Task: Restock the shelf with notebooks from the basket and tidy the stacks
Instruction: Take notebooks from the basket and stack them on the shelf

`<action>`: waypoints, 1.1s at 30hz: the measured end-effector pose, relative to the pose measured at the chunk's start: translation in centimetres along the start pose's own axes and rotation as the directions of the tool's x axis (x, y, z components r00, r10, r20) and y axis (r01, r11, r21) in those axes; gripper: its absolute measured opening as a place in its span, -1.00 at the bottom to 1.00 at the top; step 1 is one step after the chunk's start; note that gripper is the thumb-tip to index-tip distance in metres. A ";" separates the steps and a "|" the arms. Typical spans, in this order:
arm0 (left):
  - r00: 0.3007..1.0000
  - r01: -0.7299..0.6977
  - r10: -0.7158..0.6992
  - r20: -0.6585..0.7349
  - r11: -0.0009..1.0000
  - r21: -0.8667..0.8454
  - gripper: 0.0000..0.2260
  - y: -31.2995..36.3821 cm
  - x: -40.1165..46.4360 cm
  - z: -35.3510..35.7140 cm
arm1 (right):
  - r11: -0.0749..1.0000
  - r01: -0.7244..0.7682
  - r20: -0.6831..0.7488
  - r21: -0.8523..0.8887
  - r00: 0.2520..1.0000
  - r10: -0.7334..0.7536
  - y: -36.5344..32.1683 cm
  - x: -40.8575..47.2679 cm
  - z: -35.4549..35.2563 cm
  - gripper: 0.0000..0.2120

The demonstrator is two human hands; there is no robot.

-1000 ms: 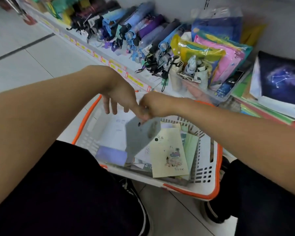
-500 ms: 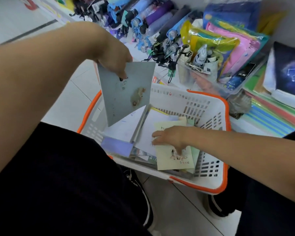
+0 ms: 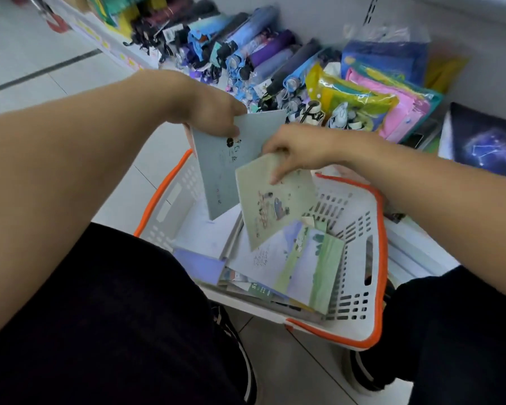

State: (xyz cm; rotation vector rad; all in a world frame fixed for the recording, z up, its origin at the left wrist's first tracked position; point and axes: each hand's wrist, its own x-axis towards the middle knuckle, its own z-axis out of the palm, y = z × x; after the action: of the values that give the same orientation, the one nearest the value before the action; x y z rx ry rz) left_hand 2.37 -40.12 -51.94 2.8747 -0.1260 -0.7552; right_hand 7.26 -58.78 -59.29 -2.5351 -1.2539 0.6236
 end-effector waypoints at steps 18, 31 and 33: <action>0.903 -0.428 0.056 -0.426 0.210 -0.879 -0.72 3.0 -2.6 -5.7 | 0.962 -0.254 -0.819 0.103 0.527 0.227 -1.8 -6.7 -15.1 -0.31; 0.822 -0.544 -0.073 -0.565 0.195 -0.816 -0.78 10.1 -0.7 -12.4 | 0.220 0.439 -0.486 0.871 0.711 0.509 -2.0 -10.8 -19.1 -0.70; 0.820 -0.562 -0.045 -0.570 0.126 -0.818 -0.80 11.7 0.3 -14.8 | 0.105 0.523 -0.503 0.846 0.715 0.486 -1.4 -11.7 -20.3 -0.67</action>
State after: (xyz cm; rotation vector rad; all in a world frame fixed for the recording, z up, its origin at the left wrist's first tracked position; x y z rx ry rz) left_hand 9.52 -49.56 -37.24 1.5090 -0.0535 0.0841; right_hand 9.66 -67.88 -37.75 -1.1668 -0.2103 0.2014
